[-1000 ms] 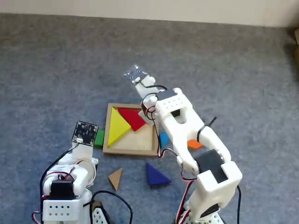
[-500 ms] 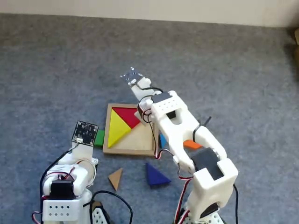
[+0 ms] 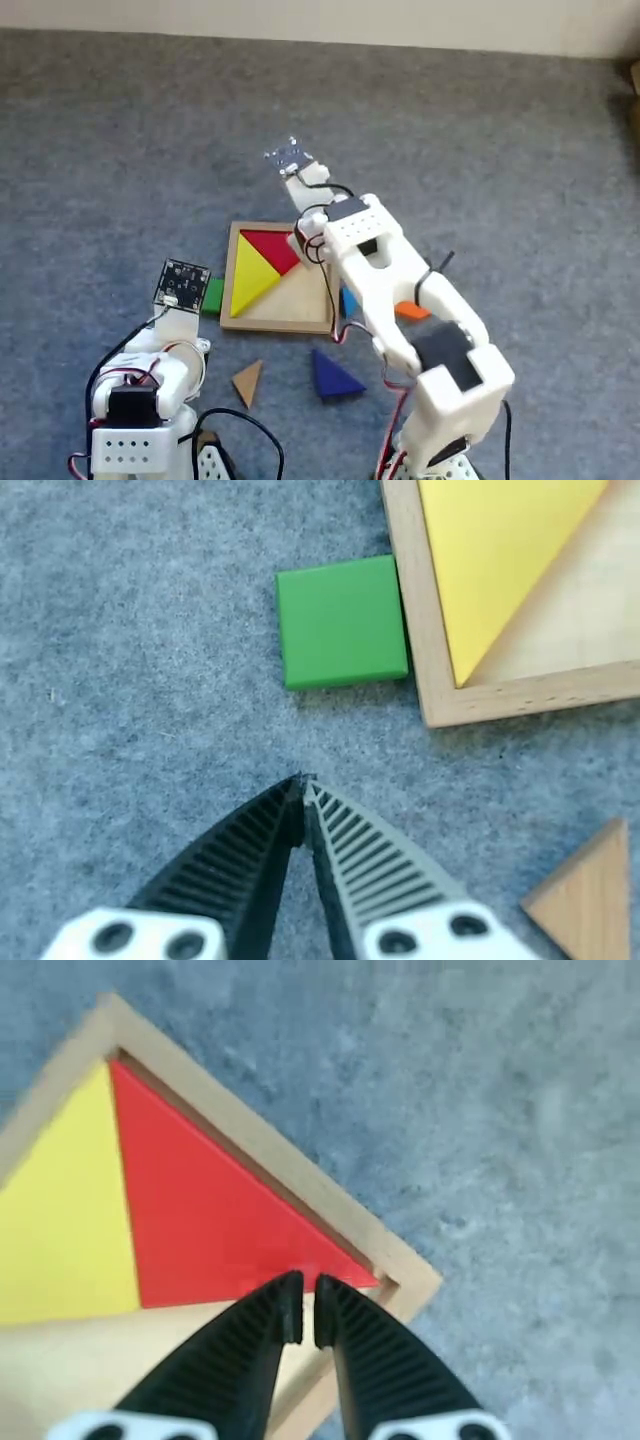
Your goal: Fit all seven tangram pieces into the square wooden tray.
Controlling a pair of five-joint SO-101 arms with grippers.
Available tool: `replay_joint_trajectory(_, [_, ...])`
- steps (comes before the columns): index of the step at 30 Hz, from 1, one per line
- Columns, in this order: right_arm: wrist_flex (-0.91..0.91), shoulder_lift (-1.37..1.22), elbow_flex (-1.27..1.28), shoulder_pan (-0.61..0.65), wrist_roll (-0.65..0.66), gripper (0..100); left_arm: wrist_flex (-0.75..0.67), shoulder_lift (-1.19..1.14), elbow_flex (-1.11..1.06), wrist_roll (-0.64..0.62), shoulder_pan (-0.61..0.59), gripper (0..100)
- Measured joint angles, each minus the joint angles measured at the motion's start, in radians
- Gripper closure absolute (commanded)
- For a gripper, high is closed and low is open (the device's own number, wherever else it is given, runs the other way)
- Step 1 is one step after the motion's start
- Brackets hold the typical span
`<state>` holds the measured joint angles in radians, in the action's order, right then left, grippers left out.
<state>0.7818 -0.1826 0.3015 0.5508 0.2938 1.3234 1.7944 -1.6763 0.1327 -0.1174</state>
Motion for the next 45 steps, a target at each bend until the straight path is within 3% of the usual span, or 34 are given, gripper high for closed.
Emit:
replay_joint_trajectory(8, [0.000, 0.244, 0.109, -0.023, -0.011, 96.4, 0.000, 0.000, 0.000, 0.000, 0.000, 99])
replay_joint_trajectory(16, [0.002, 0.430, 0.110, -0.163, -0.351, 95.9, 0.000, 0.000, 0.000, 0.000, 0.000, 99])
replay_joint_trajectory(23, [0.259, 0.483, 0.110, -0.269, -0.443, 73.3, 0.000, 0.000, 0.000, 0.000, 0.000, 99])
replay_joint_trajectory(26, [0.345, 0.483, 0.110, -0.279, -0.462, 71.7, 0.000, 0.000, 0.000, 0.000, 0.000, 99])
replay_joint_trajectory(31, [0.391, 0.485, 0.118, -0.299, -0.600, 71.5, 0.000, 0.000, 0.000, 0.000, 0.000, 99])
replay_joint_trajectory(39, [0.311, 0.485, 0.347, -0.301, -0.830, 71.4, 0.000, 0.000, 0.000, 0.000, 0.000, 99])
replay_joint_trajectory(45, [0.235, 0.482, 0.397, -0.301, -0.875, 71.6, 0.000, 0.000, 0.000, 0.000, 0.000, 99])
